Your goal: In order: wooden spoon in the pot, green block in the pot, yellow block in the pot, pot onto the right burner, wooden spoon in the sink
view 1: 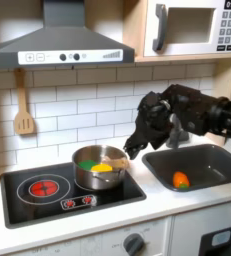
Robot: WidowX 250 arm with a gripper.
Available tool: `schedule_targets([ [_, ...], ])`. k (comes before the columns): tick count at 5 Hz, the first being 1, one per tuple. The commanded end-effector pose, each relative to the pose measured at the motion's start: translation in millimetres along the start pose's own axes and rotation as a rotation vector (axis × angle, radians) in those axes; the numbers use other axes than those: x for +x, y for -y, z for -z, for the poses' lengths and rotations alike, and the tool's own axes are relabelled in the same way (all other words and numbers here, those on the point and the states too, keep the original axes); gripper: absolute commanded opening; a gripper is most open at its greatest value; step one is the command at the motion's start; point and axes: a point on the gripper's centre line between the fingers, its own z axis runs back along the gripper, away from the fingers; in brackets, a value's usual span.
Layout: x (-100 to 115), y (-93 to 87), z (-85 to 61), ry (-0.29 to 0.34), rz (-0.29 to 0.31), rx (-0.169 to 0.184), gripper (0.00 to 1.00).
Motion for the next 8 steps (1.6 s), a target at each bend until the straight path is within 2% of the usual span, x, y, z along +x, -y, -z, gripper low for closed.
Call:
schedule_targets([
  [1,-21,4.2,-17.7,0.049,0.037,-0.004,1.00],
  [2,-32,2.3,-19.4,0.049,0.051,0.013,1.00],
  [3,-37,-2.2,-15.5,0.074,0.045,0.037,1.00],
  [4,-43,-8.4,-8.4,0.063,0.024,0.051,1.00],
  [6,-35,-28.1,2.8,0.136,0.017,0.132,1.00],
  [7,-26,-32.4,7.3,0.172,0.040,0.141,0.96],
  [8,-22,-35.3,9.7,0.173,0.044,0.139,0.94],
])
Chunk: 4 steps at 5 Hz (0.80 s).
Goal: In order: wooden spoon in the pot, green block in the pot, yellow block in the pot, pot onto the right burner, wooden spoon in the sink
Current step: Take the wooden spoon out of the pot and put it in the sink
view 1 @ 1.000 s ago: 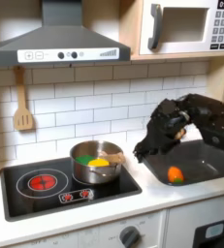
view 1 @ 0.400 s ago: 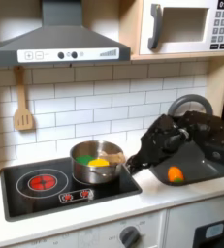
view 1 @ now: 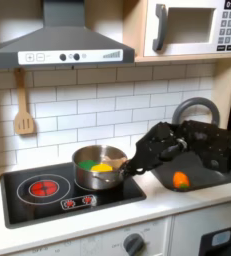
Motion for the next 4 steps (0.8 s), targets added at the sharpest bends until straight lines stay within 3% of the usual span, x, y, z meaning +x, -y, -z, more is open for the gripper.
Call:
schedule_targets([
  [1,4,-4.7,9.1,0.003,0.002,-0.006,0.86],
  [4,20,5.2,36.4,-0.005,0.034,-0.038,0.84],
])
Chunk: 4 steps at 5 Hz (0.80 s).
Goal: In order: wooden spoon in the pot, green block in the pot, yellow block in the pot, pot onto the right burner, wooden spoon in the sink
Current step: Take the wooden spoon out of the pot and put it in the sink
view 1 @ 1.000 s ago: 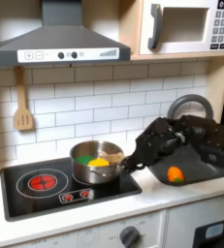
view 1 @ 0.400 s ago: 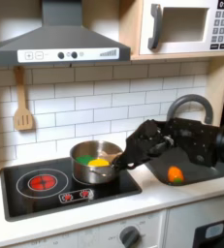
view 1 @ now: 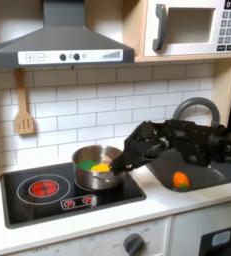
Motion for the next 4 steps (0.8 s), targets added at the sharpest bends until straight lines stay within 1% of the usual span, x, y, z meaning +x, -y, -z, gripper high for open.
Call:
schedule_targets([
  [1,11,9.4,16.2,-0.003,0.013,-0.021,0.85],
  [2,11,10.2,24.1,-0.013,0.013,-0.024,0.82],
  [3,10,7.3,29.3,-0.022,0.002,-0.023,0.00],
  [4,11,7.5,29.2,-0.020,0.012,-0.027,0.00],
])
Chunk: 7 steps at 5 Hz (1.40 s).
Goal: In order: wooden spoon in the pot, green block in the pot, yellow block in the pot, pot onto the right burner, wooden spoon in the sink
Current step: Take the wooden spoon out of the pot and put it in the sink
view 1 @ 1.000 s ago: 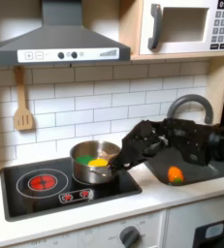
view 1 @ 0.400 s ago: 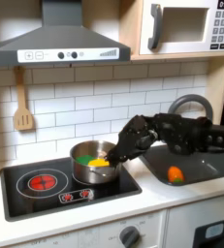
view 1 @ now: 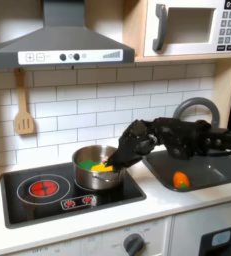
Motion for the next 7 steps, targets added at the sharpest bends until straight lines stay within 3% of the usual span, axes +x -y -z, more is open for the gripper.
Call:
schedule_targets([
  [1,2,0.0,-1.0,0.009,0.000,-0.007,0.00],
  [3,13,5.4,-16.4,0.057,0.016,-0.013,0.00],
  [4,25,13.5,-34.6,0.111,0.032,-0.017,0.00],
  [6,34,28.2,-55.8,0.181,0.056,-0.033,0.00],
  [7,43,30.6,-68.4,0.234,0.066,-0.025,0.00],
])
